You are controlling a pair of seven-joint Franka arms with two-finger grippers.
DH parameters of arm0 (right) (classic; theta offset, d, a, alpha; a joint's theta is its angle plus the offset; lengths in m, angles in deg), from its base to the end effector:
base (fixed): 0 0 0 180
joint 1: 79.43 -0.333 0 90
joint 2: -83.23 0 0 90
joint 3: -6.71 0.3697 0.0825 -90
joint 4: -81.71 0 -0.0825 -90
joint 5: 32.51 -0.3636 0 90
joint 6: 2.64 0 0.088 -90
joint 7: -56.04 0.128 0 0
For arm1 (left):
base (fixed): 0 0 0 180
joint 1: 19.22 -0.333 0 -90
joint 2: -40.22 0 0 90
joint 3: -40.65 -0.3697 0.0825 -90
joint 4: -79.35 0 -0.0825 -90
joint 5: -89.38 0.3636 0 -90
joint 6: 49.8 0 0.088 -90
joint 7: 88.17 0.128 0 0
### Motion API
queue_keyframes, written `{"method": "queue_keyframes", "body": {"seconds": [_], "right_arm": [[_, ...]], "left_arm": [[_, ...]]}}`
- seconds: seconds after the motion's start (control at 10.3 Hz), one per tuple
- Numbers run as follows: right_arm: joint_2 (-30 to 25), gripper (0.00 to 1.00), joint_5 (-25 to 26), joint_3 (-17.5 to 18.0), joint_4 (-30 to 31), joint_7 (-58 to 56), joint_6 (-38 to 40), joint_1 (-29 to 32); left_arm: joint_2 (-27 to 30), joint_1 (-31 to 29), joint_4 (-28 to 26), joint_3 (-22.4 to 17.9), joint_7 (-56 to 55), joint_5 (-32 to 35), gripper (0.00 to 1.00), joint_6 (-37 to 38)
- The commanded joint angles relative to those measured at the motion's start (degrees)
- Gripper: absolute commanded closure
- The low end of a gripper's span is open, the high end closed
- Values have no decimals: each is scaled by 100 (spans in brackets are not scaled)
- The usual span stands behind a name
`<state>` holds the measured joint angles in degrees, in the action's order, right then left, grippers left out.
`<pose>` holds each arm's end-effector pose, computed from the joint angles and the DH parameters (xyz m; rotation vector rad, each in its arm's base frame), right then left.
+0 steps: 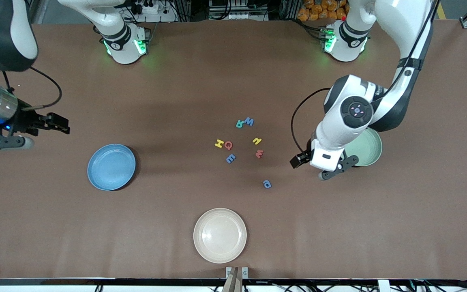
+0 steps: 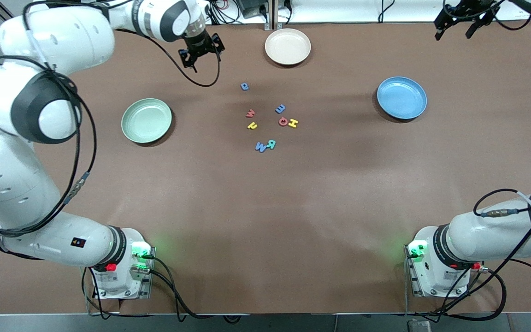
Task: Sort uppercase to blue plate, lowercase to green plate
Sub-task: 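Reach the left gripper toward the blue lowercase e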
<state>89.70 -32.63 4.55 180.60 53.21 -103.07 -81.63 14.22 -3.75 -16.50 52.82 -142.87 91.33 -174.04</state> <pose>0.5728 0.0016 0.5392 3.1376 0.0780 -0.1350 0.6133 -0.2970 0.3888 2.9729 0.7230 -0.0039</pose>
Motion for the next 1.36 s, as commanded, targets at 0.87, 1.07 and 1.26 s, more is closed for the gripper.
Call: {"method": "queue_keyframes", "body": {"seconds": [0.87, 1.07, 1.26], "right_arm": [[486, 0, 56, -65, 1185, -24, -1690, 35], [653, 1, 22, -38, 1176, 46, -1882, -69], [776, 1, 13, 171, 1150, 692, -2032, -228]], "left_arm": [[-1793, 492, 1349, -57, -418, 588, 0, -943], [-2031, 641, 1585, -135, -532, 588, 0, -1023], [-2294, 896, 1858, -363, -629, 579, 0, -1032]]}}
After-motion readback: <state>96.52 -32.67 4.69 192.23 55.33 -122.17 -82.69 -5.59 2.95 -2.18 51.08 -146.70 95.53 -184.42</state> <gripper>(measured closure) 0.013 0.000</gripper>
